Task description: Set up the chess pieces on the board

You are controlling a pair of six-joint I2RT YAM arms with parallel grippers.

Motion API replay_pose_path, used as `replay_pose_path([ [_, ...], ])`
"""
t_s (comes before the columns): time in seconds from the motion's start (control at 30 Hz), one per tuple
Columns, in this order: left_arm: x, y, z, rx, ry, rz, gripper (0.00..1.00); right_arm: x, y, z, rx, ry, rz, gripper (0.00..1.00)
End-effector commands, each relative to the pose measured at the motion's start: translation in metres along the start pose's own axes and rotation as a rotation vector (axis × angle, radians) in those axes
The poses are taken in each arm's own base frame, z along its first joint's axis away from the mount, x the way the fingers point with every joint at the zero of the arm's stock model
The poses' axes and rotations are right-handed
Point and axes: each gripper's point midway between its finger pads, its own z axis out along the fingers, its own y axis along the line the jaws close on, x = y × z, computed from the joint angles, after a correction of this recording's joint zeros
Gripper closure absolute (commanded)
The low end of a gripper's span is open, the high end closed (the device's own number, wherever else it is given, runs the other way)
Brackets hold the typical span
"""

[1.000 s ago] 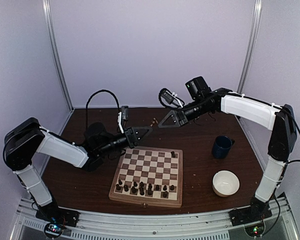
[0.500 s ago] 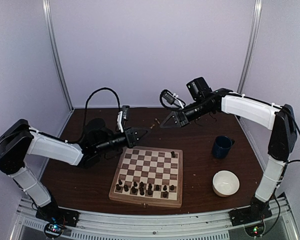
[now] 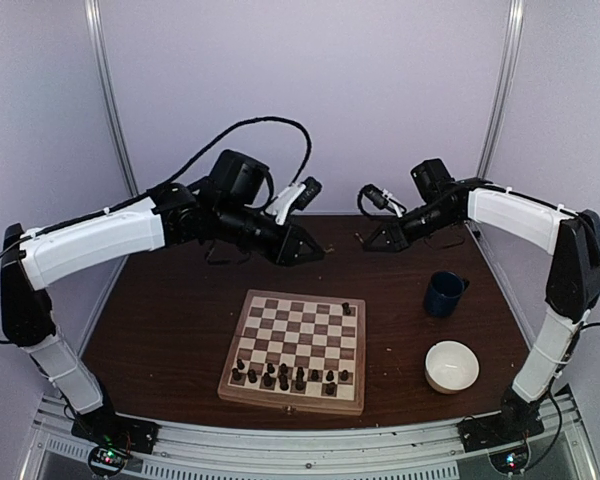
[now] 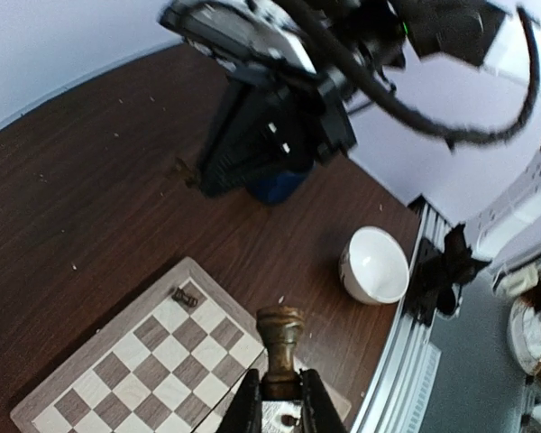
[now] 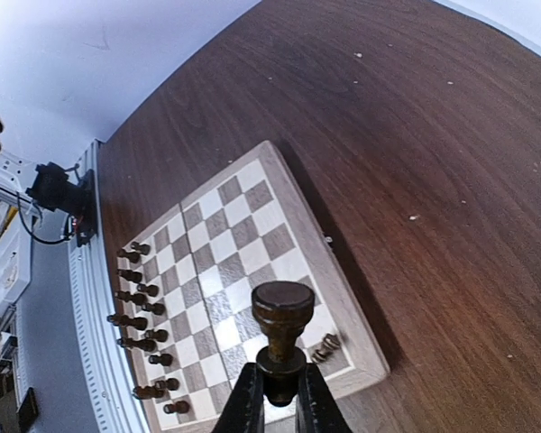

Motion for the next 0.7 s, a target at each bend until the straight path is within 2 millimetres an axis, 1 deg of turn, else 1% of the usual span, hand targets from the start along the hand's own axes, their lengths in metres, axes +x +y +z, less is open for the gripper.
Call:
replay_pose_path([
  [0.0, 0.084, -0.010, 0.011, -0.049, 0.425, 0.175, 1.00, 0.004, -0.022, -0.017, 0.110, 0.000, -0.047, 0.95],
  [0.13, 0.107, -0.028, 0.024, -0.093, 0.583, 0.356, 1.00, 0.009, -0.036, -0.022, 0.142, 0.002, -0.038, 0.95],
  [0.27, 0.123, -0.047, 0.039, -0.071, 0.686, 0.489, 1.00, 0.014, -0.047, -0.026, 0.172, 0.004, -0.026, 0.95],
  [0.43, 0.152, -0.067, 0.056, -0.018, 0.814, 0.628, 1.00, 0.017, -0.050, -0.028, 0.170, 0.001, -0.015, 0.95],
  [0.53, 0.161, -0.080, 0.065, 0.018, 0.827, 0.652, 1.00, 0.018, -0.050, -0.028, 0.168, 0.000, -0.011, 0.95],
  [0.67, 0.173, -0.084, 0.074, 0.010, 0.857, 0.709, 1.00, 0.018, -0.050, -0.027, 0.160, -0.002, -0.010, 0.95],
])
